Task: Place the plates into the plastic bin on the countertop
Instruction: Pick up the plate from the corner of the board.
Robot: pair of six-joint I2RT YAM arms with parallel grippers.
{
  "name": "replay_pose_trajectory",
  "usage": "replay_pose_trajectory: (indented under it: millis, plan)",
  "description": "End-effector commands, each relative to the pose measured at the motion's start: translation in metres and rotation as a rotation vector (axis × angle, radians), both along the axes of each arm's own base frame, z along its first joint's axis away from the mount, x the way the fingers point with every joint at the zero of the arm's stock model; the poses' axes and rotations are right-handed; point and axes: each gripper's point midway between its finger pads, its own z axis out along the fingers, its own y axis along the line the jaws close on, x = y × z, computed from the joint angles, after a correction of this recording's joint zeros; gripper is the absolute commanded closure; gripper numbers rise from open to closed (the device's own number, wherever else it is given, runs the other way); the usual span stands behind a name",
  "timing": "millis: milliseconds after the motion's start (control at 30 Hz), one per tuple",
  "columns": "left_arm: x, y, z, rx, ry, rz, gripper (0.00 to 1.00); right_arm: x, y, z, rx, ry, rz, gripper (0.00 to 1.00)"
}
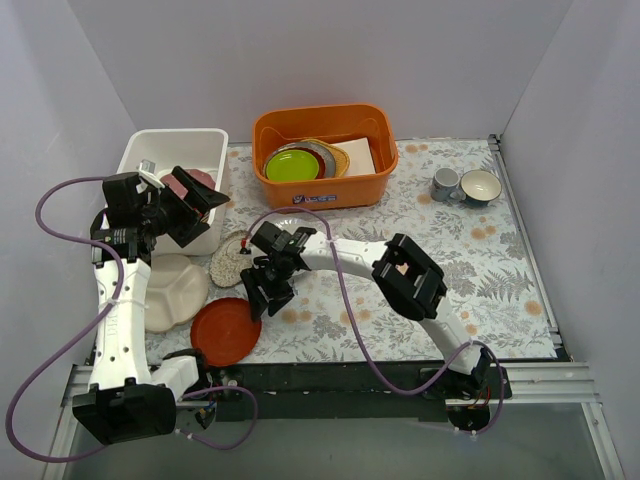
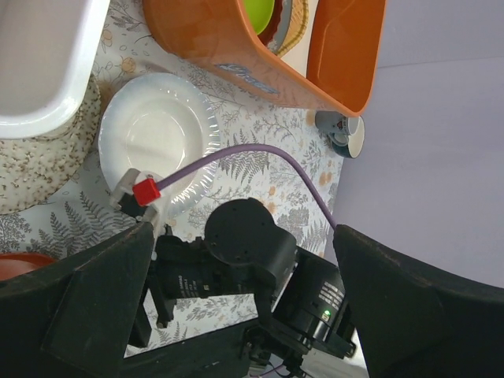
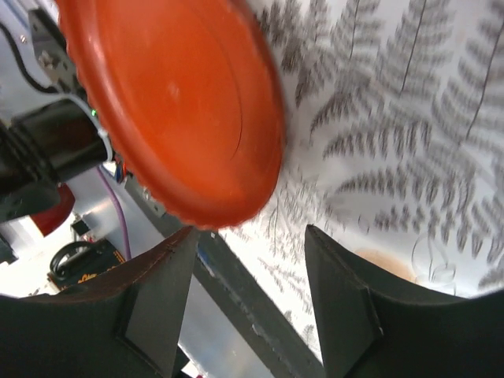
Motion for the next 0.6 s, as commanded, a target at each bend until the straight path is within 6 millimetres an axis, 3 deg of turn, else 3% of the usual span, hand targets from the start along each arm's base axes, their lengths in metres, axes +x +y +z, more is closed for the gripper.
replay_pose_trajectory:
  millis: [0, 367, 400, 567]
  plan:
    - [-0.007, -0.006, 0.018, -0.007, -0.064, -0.033, 0.02, 0.003, 0.009, 0.001, -0.008, -0.016, 0.024, 0.37]
    - [-0.008, -0.008, 0.019, -0.017, -0.07, -0.041, 0.02, 0.01, 0.017, -0.029, -0.078, -0.043, 0.022, 0.52]
    - [-0.008, -0.009, 0.018, -0.02, -0.069, -0.044, 0.02, 0.007, 0.01, -0.04, -0.133, -0.028, 0.028, 0.52]
    - [-0.009, -0.011, 0.018, -0.033, -0.071, -0.051, 0.02, 0.007, 0.005, -0.053, -0.194, -0.052, 0.039, 0.64]
